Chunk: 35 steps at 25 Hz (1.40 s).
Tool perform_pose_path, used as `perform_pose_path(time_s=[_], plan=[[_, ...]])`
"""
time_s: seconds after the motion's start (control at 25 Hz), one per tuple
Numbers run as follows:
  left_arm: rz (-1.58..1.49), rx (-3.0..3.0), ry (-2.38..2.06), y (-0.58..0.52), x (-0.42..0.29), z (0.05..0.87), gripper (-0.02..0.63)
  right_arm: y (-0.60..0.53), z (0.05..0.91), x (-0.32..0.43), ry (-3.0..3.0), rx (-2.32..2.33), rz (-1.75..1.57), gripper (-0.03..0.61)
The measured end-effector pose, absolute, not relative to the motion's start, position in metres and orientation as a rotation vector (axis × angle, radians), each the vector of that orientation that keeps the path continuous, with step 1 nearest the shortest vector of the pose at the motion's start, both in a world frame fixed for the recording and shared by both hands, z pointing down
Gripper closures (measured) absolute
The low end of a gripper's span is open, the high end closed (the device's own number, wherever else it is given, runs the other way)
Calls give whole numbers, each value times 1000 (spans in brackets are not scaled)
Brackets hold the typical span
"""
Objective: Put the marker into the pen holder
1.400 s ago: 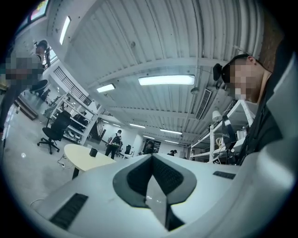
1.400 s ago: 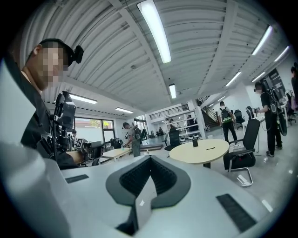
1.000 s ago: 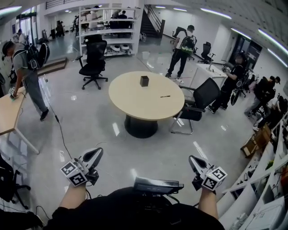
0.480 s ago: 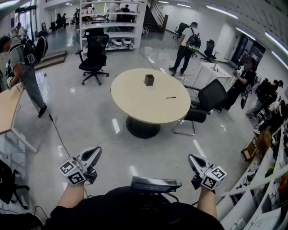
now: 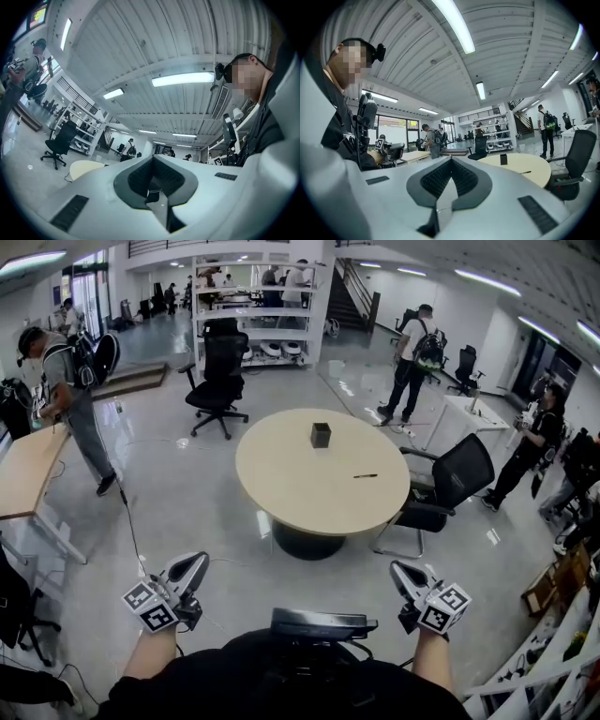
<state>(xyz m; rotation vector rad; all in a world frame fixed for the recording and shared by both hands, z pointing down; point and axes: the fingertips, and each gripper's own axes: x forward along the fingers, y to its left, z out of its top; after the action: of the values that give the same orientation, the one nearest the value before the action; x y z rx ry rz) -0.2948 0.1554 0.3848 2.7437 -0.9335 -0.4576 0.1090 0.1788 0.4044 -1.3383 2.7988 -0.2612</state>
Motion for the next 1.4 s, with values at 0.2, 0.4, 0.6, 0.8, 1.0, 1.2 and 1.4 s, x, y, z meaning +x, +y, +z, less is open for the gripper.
perform_pose_path(time_s=[0.2, 0.4, 0.6, 0.8, 1.0, 1.2, 1.4], plan=[[-461, 2737, -947, 130, -222, 382, 620, 141, 407, 175, 2825, -1295, -248, 577], [-394, 2741, -932, 101, -171, 387, 620, 111, 432, 219, 2811, -1288, -313, 577], [-373, 2726, -910, 52, -153, 392, 620, 74, 452, 239, 2793, -1316, -382, 577], [-386, 2729, -807, -15, -146, 404, 620, 28, 455, 238, 2781, -1400, -392, 577], [-401, 2730, -719, -105, -167, 407, 620, -36, 437, 214, 2751, -1493, -369, 577], [-376, 2781, -644, -195, -207, 397, 620, -108, 426, 169, 2721, -1557, -360, 576], [-362, 2781, -624, -253, -227, 397, 620, -170, 425, 129, 2767, -1518, -371, 576]])
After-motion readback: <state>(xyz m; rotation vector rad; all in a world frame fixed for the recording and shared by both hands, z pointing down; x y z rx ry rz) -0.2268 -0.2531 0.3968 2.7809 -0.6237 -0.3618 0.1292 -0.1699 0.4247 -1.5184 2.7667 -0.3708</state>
